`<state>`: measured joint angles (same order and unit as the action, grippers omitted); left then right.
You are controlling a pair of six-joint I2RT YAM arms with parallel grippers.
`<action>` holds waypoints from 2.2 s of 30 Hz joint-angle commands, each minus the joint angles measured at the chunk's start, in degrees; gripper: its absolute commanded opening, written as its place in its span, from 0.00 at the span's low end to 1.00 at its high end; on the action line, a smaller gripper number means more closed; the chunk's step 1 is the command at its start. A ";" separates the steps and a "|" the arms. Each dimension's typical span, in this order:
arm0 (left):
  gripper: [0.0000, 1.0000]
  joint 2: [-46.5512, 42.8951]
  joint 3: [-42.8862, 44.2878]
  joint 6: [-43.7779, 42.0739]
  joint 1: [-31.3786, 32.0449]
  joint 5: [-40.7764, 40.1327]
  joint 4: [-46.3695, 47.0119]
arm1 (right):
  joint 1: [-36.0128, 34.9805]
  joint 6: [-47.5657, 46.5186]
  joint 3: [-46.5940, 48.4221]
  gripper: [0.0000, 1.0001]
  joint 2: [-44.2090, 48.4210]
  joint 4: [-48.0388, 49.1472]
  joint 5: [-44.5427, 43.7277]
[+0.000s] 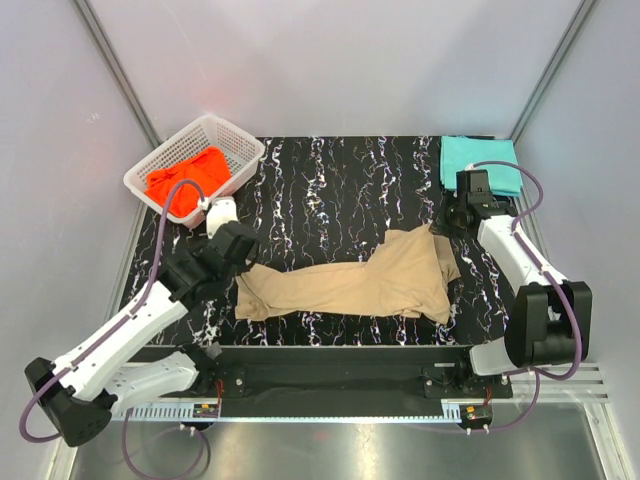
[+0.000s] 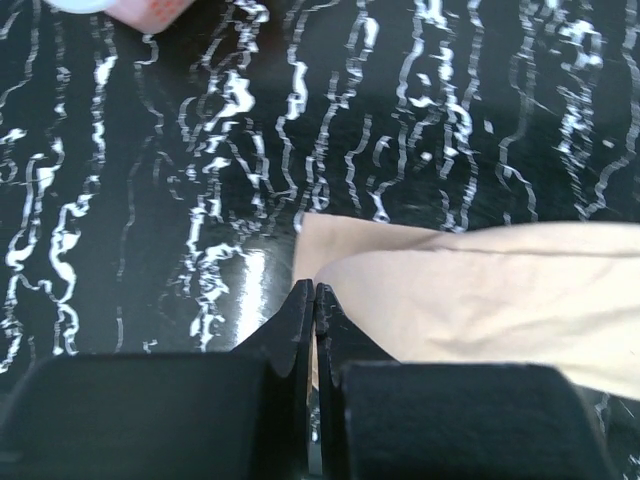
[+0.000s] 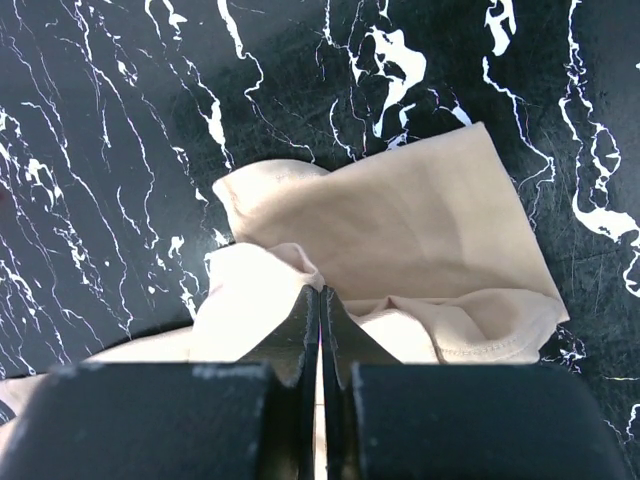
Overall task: Fold and stack the t-shirts
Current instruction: Flatten the tshirt out
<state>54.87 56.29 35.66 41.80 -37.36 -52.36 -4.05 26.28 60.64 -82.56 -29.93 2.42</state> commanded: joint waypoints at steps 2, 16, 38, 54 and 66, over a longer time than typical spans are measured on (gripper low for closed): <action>0.00 -0.46 2.77 -5.15 -4.70 3.60 4.80 | 0.19 -1.85 2.11 0.00 2.75 -0.13 -0.04; 0.00 1.82 45.53 -24.05 -4.98 -4.65 8.68 | 0.10 -10.02 38.65 0.00 24.54 -5.75 -2.24; 0.00 -11.72 59.89 -14.57 -7.52 40.70 5.52 | 0.10 -4.31 71.98 0.00 40.82 -22.89 1.28; 0.00 5.15 37.26 -21.35 -10.59 2.56 8.66 | -1.66 -13.98 40.90 0.00 16.83 1.69 -3.93; 0.00 19.91 13.68 -12.82 -24.91 11.25 19.38 | -0.78 -17.32 7.39 0.00 -1.59 43.19 3.47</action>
<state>71.40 73.10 19.22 19.88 -27.62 -40.10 -5.28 11.29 67.46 -79.75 -5.50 3.40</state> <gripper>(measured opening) 0.012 0.010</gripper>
